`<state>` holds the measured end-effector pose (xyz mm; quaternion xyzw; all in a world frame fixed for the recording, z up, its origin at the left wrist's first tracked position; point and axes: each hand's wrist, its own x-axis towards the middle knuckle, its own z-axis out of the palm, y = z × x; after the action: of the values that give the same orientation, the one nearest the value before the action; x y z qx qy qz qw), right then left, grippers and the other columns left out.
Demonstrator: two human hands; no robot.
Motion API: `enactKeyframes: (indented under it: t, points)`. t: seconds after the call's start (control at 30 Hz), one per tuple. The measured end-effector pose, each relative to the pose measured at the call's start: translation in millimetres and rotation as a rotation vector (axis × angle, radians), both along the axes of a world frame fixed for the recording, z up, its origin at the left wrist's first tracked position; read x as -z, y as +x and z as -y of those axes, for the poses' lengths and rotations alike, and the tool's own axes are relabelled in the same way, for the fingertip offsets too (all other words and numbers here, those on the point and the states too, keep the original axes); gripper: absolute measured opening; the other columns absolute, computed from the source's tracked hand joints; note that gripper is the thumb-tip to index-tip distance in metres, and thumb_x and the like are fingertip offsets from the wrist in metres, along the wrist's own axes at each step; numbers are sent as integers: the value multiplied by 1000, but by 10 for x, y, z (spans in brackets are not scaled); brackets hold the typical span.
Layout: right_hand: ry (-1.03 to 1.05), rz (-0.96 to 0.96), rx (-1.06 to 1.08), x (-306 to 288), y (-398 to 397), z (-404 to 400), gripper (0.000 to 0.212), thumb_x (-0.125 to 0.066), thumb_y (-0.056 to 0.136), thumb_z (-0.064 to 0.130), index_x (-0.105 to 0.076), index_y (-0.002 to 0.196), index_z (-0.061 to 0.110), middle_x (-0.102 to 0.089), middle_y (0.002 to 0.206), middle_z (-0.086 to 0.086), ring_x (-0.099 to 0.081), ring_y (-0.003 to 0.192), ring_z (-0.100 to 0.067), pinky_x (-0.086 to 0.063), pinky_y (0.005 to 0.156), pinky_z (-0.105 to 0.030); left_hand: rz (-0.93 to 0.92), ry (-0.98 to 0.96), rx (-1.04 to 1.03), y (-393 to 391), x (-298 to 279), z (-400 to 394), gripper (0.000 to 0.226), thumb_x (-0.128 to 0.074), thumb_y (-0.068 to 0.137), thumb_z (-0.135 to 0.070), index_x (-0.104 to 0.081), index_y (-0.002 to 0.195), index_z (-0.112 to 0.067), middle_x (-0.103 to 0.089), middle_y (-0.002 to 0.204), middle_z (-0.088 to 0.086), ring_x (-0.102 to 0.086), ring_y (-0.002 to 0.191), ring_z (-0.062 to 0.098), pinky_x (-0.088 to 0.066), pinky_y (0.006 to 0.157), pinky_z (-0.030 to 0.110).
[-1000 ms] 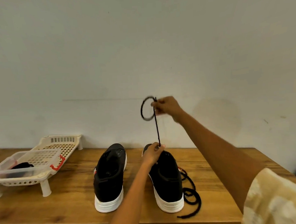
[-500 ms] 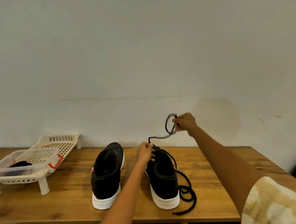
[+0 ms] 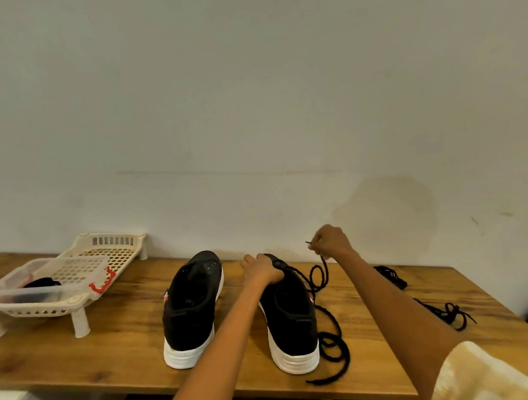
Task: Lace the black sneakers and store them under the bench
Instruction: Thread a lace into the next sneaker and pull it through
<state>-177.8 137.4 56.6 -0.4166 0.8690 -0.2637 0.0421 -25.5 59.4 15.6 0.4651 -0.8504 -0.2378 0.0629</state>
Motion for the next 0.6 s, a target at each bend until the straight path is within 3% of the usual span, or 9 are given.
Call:
enactKeyframes:
  t: [0.07, 0.13, 0.23, 0.3, 0.37, 0.5, 0.6]
  points:
    - [-118, 0, -125, -103, 96, 54, 20, -65, 88, 19, -72, 97, 2, -72, 95, -13, -64, 82, -20, -49, 76, -26, -73, 75, -29, 16, -29, 70, 56, -52, 90, -35, -38, 132, -1, -41, 133, 20, -37, 126, 36, -35, 103, 40]
    - [-135, -20, -270, -139, 238, 115, 23, -62, 91, 21, -72, 102, 4, -71, 104, -11, -63, 96, -21, -44, 79, -24, -275, 232, -62, 77, -61, 165, 35, -52, 89, -20, -47, 116, 2, -53, 112, 20, -54, 104, 35, -48, 93, 44]
    - [-32, -38, -416, -56, 432, 240, 20, -61, 91, 15, -72, 106, 8, -70, 110, -9, -63, 101, -21, -45, 83, -23, -528, 443, -185, 253, -106, 261, 9, -48, 85, 6, -51, 94, 7, -54, 83, 20, -57, 70, 31, -56, 62, 40]
    - [72, -87, -453, 42, 527, 304, 19, -61, 89, 13, -73, 104, 11, -70, 109, -9, -64, 99, -22, -49, 87, -28, -587, 496, -215, 344, -126, 302, 7, -47, 85, 12, -53, 88, 8, -54, 73, 19, -56, 61, 28, -50, 46, 32]
    - [130, -120, -444, 140, 587, 338, 19, -63, 87, 15, -74, 102, 11, -71, 107, -10, -64, 96, -23, -52, 86, -32, -623, 532, -218, 392, -133, 309, 10, -47, 87, 11, -55, 85, 5, -54, 72, 17, -55, 59, 25, -49, 44, 29]
    - [80, -118, -385, 270, 664, 382, 20, -64, 87, 18, -74, 101, 9, -71, 104, -11, -65, 92, -23, -47, 73, -26, -644, 577, -176, 408, -94, 327, 19, -51, 90, 1, -51, 73, -6, -54, 72, 7, -54, 60, 16, -47, 49, 23]
    - [65, -123, -356, 329, 725, 445, 20, -62, 88, 17, -74, 102, 9, -71, 104, -10, -64, 91, -22, -44, 71, -25, -694, 612, -179, 430, -79, 339, 19, -41, 86, 13, -57, 80, 4, -54, 72, 12, -52, 62, 22, -51, 58, 31]
